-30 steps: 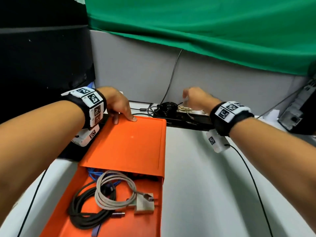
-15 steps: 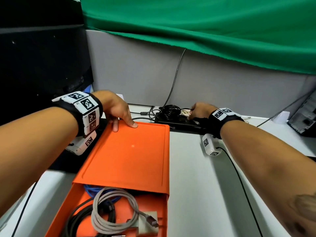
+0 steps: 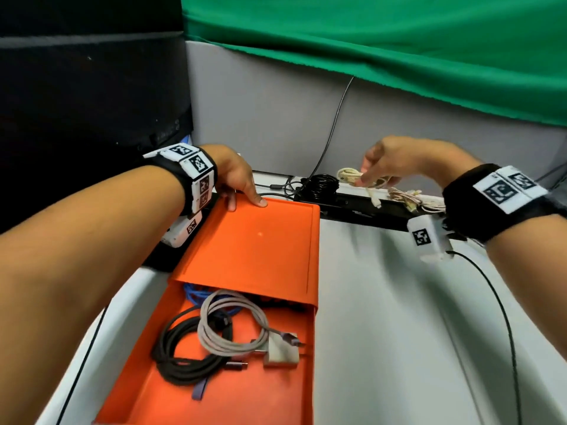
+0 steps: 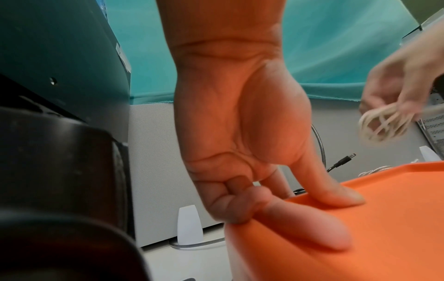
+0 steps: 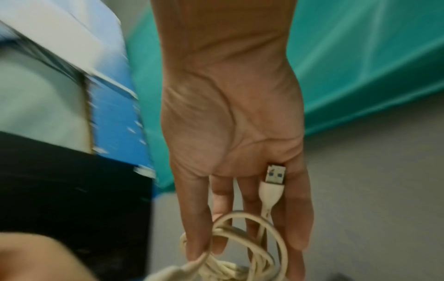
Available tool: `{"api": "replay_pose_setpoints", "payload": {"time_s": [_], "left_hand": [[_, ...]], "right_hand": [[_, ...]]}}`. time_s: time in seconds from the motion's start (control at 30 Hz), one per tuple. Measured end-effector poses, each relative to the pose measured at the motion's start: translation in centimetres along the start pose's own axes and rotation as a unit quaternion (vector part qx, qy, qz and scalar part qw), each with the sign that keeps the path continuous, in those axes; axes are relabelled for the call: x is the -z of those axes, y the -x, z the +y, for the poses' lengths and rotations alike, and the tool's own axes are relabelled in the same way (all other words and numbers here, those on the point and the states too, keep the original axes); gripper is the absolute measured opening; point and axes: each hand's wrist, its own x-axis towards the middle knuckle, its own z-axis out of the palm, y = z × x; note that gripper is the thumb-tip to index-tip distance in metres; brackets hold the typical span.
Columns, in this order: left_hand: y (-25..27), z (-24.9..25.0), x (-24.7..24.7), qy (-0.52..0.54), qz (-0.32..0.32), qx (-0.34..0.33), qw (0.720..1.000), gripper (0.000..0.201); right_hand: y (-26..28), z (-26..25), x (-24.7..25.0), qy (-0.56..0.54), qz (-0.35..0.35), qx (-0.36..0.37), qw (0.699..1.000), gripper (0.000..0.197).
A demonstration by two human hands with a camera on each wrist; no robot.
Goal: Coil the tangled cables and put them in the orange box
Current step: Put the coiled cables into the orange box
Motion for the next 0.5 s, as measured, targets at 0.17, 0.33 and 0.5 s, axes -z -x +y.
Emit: {"api": "replay_pose_setpoints", "payload": {"time_s": [0.17,0.33,0.5], "left_hand": [[-0.1,-0.1,-0.3,0.015,0.023,0.009,1.0,0.075],[-0.3,-0.3,-0.5,0.016,0.036,0.013,0.999,0.082],[-0.9,-0.3,0.0,-0.007,0.028,0.005,1.0,0.135]], "right_hand": [[10.6,-7.5,-1.1,0.012,0.019,0.161,0.987,0.016],[17.3,-12.7,-7.9,0.045,-0.053,0.35,0.934,0.018],[20.0,-14.6,-14.3,0.19,-0.047,0.335,0.922,0.017]]}}
